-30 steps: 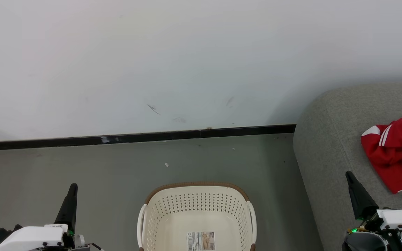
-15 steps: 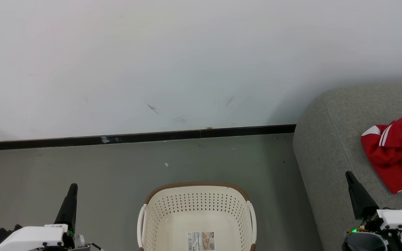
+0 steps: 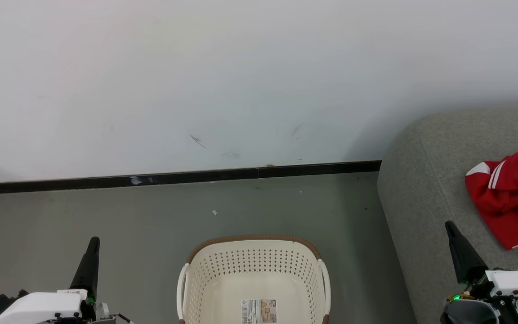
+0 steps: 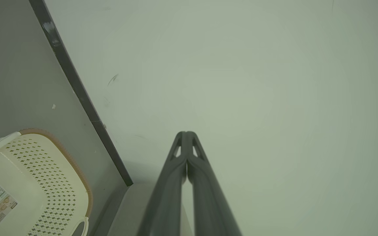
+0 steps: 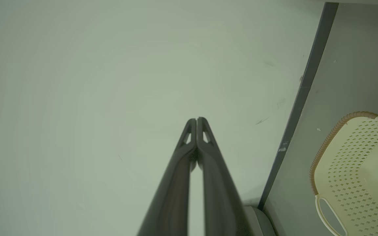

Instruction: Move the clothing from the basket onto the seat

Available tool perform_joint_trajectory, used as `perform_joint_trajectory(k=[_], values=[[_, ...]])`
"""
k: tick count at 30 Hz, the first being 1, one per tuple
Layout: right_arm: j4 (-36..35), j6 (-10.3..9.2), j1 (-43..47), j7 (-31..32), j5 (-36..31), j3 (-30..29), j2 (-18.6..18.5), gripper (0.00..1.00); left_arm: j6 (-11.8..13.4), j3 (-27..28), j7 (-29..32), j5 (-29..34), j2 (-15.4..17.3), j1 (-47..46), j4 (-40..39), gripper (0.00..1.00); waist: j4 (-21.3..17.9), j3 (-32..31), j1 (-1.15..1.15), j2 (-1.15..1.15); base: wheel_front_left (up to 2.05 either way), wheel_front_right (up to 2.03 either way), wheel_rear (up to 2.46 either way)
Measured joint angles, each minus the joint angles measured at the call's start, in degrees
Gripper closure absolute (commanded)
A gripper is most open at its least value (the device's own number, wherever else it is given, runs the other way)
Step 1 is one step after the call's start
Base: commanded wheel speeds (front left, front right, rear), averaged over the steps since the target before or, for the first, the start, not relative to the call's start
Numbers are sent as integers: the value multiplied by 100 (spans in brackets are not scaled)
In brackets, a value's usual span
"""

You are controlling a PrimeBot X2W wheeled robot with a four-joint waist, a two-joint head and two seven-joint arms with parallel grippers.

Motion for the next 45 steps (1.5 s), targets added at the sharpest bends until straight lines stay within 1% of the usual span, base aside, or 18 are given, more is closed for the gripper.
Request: perform_joint_trajectory(k=[45], values=[[2, 0, 0, 1, 0, 0, 0, 100, -20, 9, 0, 0, -2, 0, 21, 100, 0, 0, -1, 0, 0, 0, 0]])
